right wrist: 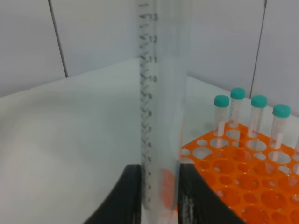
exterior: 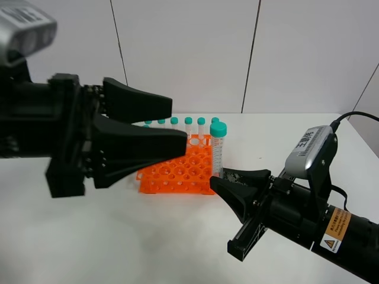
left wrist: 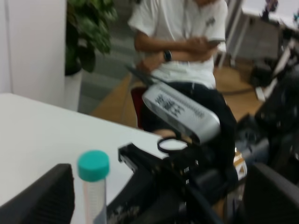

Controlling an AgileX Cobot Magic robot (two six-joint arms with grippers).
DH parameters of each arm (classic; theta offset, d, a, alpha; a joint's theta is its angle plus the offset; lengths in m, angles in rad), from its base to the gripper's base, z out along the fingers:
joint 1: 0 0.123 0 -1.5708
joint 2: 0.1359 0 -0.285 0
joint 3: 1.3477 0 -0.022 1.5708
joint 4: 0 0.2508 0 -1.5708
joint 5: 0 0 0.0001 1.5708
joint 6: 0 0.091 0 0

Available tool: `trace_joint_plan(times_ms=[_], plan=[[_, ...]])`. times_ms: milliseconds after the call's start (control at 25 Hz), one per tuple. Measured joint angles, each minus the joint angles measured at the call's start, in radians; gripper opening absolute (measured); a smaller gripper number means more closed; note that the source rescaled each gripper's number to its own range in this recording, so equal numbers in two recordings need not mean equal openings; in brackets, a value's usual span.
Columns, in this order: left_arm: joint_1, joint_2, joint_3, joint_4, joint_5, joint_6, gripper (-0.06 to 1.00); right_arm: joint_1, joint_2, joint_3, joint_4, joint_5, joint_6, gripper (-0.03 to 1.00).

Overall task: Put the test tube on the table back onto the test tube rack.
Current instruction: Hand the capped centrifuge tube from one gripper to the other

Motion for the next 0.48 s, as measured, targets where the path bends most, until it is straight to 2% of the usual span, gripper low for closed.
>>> trace_joint_plan(times_ms=[80, 240, 480], plan=[[-0.039, 0.029, -0.007, 0.0, -0.04, 0.033, 0.75, 0.0, 0.0, 0.0, 0.0, 0.0, 0.003, 0.03], [-0.056, 0.09, -0.047, -0.001, -0.081, 0.046, 0.75, 0.0, 0.0, 0.0, 0.0, 0.0, 0.008, 0.03], [-0.058, 0.195, -0.115, -0.005, -0.075, 0.048, 0.75, 0.0, 0.0, 0.0, 0.0, -0.001, 0.01, 0.03]])
